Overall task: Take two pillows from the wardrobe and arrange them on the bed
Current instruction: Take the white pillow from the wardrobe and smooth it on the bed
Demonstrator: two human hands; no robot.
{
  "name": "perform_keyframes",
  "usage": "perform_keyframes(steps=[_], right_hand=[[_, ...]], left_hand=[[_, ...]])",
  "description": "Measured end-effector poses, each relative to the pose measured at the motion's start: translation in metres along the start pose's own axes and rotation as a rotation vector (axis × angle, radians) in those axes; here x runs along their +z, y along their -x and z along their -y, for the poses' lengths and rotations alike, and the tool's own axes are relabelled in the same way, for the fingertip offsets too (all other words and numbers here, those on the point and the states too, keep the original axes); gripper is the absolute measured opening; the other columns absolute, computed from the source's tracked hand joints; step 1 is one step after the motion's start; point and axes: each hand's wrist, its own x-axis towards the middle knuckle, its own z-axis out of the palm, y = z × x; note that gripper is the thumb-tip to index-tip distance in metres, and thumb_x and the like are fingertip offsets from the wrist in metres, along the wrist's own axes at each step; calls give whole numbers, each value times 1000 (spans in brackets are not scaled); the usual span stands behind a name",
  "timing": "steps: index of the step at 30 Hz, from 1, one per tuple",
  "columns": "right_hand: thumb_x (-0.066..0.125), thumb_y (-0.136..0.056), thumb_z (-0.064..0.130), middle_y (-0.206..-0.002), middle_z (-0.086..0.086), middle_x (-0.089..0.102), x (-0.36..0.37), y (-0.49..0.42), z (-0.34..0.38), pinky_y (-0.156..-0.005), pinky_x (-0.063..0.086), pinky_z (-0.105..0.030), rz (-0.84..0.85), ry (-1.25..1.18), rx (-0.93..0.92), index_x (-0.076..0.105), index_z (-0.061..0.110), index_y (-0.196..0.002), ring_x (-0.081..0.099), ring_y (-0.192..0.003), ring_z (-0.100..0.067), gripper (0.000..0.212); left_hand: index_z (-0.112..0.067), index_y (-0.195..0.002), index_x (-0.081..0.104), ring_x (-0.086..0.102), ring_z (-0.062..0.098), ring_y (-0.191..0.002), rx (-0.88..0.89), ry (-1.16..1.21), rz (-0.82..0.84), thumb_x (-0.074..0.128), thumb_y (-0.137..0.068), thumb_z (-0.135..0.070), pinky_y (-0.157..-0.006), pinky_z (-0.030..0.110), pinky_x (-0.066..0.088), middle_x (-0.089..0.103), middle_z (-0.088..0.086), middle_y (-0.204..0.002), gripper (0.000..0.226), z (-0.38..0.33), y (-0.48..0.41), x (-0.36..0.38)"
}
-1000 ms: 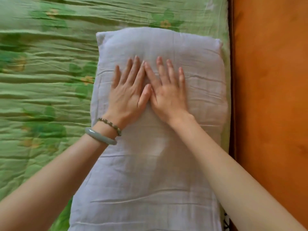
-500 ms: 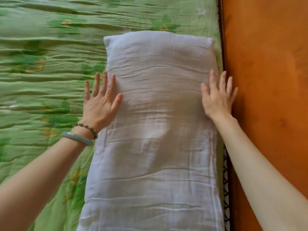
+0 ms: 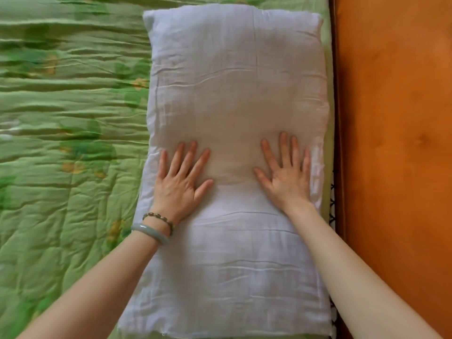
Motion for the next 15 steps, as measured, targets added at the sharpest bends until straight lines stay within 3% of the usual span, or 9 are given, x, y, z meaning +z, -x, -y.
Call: perform_keyframes(steps=[4, 7, 9, 11, 13, 15], right_hand=[[15, -93, 64, -160, -9, -4, -10, 16, -39, -115, -9, -55, 34, -12, 188, -2, 36, -150, -9, -146, -30, 66], [19, -95, 59, -160, -16, 0, -31, 33, -39, -114, -2, -59, -38, -66, 266, 1, 30, -151, -4, -146, -34, 66], [23, -96, 54, -160, -14, -3, -45, 45, -11, -115, -7, -55, -103, -112, 188, 0, 28, -152, -4, -146, -34, 66], [28, -95, 49, -159, -13, 0, -51, 65, 36, -116, -7, -53, -115, -157, 43, 6, 27, -152, 0, -146, -34, 65], [35, -91, 42, -155, -17, 21, -44, 87, 80, -113, 10, -62, -96, -174, -91, 28, 23, -148, 19, -143, -37, 61], [37, -89, 39, -151, -15, 34, -29, 107, 100, -109, 22, -63, -7, -122, -151, 37, 25, -144, 30, -139, -37, 58]], left_hand=[[-34, -156, 7, -8, 18, -150, -244, 62, 81, 12, -93, -63, -119, 44, -15, 4, -1, -165, 70, 27, 28, 0], [-31, -155, -2, -18, 17, -148, -355, 109, 125, 4, -89, -58, -119, 46, -16, -5, 1, -165, 72, 37, 44, -15], [-23, -155, 3, -10, 20, -149, -303, 156, 24, 11, -91, -51, -120, 47, -12, 1, 6, -164, 70, 19, 50, -30], [-16, -154, 19, 7, 28, -150, -142, 167, -79, 22, -95, -41, -120, 51, 0, 15, 12, -162, 64, -17, 61, -41], [-12, -152, 28, 17, 30, -149, 25, 183, -81, 29, -96, -35, -119, 53, 8, 23, 14, -159, 61, -52, 77, -39], [-10, -149, 35, 25, 31, -147, 113, 165, -14, 33, -95, -34, -117, 53, 13, 30, 15, -157, 59, -63, 95, -28]])
